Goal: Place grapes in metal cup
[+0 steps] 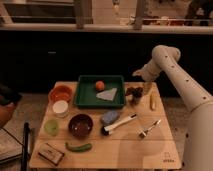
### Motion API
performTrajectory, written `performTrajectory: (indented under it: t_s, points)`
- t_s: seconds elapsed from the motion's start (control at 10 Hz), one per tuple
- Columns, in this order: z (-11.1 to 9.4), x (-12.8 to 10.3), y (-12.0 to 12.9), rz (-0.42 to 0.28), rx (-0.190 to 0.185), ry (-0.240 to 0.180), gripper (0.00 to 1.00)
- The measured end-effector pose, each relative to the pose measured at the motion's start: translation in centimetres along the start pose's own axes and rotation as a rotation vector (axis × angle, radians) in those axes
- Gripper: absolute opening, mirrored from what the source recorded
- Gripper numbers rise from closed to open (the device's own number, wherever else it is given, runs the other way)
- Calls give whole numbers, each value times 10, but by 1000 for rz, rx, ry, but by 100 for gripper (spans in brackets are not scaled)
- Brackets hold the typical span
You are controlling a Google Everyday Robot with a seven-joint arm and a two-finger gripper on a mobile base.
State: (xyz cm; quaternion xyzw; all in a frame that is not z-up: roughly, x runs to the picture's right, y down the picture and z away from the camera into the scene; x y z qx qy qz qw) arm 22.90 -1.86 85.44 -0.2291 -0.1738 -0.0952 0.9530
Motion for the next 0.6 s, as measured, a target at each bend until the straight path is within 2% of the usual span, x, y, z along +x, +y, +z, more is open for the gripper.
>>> performTrajectory:
  t_s: [0.6]
  points:
    - [-12, -6, 11, 4, -5, 10, 80]
